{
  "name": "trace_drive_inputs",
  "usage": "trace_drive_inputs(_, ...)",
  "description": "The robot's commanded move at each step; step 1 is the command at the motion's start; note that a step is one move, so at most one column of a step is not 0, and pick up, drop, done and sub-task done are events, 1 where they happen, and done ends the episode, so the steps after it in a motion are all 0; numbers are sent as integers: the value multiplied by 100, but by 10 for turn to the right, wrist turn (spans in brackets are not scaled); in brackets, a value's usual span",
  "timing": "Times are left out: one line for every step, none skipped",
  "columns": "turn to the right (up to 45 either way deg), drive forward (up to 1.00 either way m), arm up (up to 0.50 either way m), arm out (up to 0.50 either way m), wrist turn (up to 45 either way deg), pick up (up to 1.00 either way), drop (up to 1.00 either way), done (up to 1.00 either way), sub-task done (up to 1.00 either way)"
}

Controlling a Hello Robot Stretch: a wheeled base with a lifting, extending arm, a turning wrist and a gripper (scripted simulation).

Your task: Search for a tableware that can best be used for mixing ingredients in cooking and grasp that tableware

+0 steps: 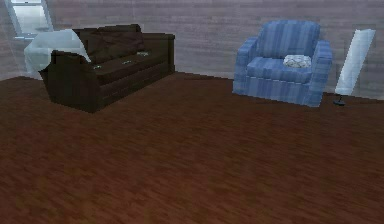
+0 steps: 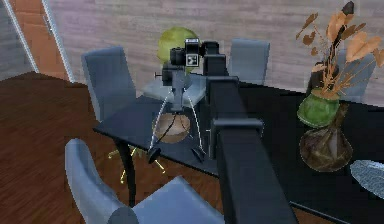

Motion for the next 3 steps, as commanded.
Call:
trace_drive_inputs(0,0,0,0,450,0,0,0,0)
trace_drive_inputs(0,0,0,0,450,0,0,0,0)
trace_drive_inputs(0,0,0,0,450,0,0,0,0)
